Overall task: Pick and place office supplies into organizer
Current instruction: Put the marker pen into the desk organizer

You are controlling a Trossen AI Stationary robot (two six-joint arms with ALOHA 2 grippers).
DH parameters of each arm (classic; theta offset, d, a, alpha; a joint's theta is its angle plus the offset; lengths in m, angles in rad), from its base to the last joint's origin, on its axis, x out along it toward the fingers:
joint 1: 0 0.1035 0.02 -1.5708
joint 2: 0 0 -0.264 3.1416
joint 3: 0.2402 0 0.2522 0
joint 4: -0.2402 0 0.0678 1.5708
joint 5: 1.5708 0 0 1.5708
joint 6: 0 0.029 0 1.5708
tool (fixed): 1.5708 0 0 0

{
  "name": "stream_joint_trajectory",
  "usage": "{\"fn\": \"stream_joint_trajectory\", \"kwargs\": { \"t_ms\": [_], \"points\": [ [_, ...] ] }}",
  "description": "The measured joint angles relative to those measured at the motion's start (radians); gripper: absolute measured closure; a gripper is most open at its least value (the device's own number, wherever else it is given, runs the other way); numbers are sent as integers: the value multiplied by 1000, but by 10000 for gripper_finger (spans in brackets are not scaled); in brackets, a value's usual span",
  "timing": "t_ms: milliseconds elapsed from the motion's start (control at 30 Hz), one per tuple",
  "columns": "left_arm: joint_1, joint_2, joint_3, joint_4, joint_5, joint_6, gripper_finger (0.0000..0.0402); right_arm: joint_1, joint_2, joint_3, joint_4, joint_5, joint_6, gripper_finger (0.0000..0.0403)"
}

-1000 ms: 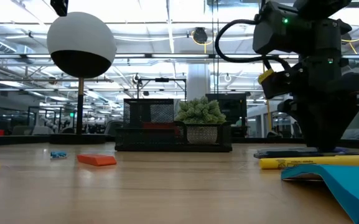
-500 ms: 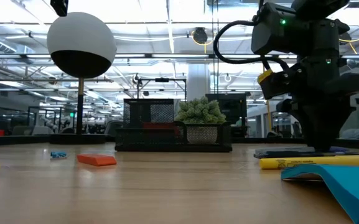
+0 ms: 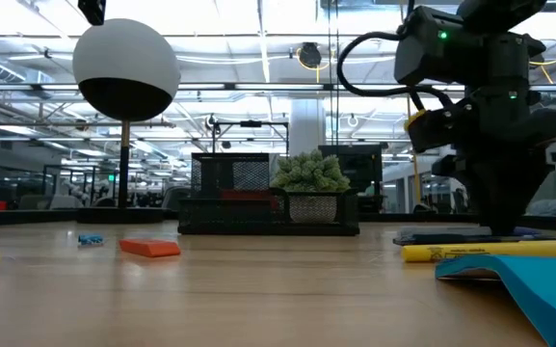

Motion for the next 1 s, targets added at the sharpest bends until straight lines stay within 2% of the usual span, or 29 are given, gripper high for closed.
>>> {"fn": "stream_joint_trajectory", "kwargs": {
  "t_ms": [367, 567, 733, 833, 1000],
  "points": [
    [0, 0, 0, 0, 0, 0, 211, -39, -78, 14, -23, -30, -38, 366],
    [0, 0, 0, 1, 0, -4, 211, -39, -80, 79, -8, -80, -91, 366],
    [0, 0, 0, 1, 0, -7, 211, -39, -81, 145, -4, -77, -148, 366],
    [0, 0, 0, 1, 0, -7, 211, -40, -81, 186, -16, -46, -190, 366],
    [0, 0, 0, 1, 0, -6, 211, -42, -81, 259, -64, 89, -281, 366]
  ]
}}
